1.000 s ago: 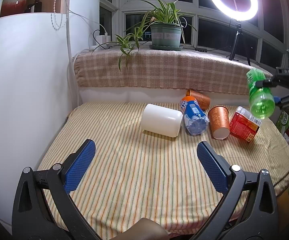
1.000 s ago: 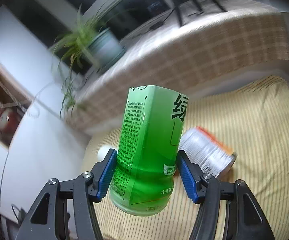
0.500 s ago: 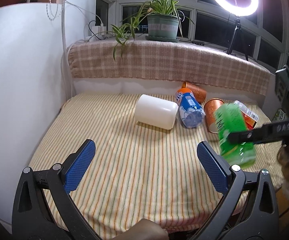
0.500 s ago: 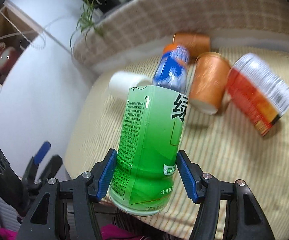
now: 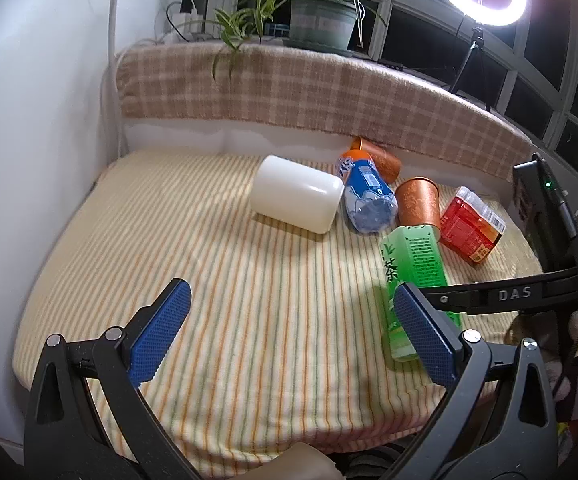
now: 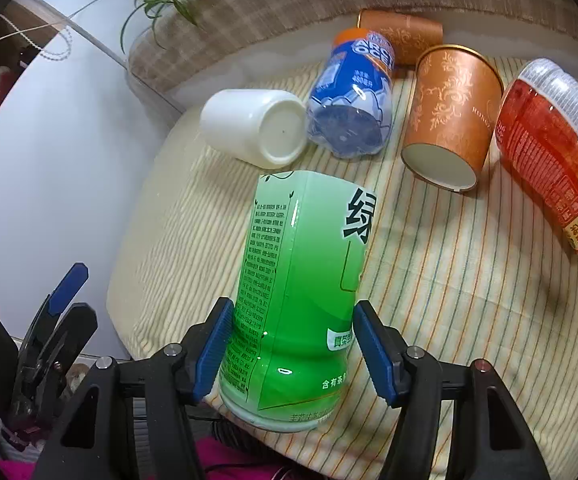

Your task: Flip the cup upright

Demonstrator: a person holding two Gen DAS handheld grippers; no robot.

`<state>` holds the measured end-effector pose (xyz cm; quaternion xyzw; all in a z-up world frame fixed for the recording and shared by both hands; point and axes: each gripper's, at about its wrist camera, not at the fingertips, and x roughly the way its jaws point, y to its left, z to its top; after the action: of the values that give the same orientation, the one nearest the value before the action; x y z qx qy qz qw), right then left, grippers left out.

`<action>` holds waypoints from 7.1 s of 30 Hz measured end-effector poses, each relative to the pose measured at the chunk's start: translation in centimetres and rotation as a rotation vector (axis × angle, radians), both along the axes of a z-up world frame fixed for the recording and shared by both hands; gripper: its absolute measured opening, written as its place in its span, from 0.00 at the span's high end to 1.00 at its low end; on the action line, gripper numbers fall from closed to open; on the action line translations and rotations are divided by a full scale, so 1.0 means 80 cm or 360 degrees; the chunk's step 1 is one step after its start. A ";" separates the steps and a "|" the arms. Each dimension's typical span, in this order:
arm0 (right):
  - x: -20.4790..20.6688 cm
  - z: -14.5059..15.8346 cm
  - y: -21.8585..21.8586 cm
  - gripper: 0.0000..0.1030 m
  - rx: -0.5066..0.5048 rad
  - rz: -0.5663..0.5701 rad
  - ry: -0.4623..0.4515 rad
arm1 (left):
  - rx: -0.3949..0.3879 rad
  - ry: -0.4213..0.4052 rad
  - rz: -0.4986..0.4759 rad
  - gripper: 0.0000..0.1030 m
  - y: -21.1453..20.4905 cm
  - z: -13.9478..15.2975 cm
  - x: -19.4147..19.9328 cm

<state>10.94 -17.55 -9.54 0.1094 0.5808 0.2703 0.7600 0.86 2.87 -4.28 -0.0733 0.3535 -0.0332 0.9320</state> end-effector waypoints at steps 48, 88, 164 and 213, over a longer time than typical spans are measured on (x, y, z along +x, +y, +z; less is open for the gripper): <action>-0.101 0.037 -0.157 0.20 -0.0099 -0.0642 -0.0398 | -0.0767 0.0757 -0.0390 0.27 -0.086 -0.093 0.176; -0.100 0.036 -0.164 0.20 -0.0083 -0.0682 -0.0384 | -0.0103 0.0132 -0.0425 0.44 -0.126 -0.005 0.118; -0.138 0.149 -0.097 0.00 -0.0665 -0.0775 -0.1285 | 0.0180 -0.0446 -0.0098 0.00 -0.069 0.076 -0.022; -0.135 0.146 -0.106 0.00 -0.0662 -0.0811 -0.1267 | 0.0201 -0.0477 -0.0049 0.00 -0.061 0.085 -0.023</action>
<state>0.12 -26.01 2.14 -0.0173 0.2428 -0.0240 0.9696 -0.94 -2.02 2.52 -0.0033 0.2130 -0.0359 0.9764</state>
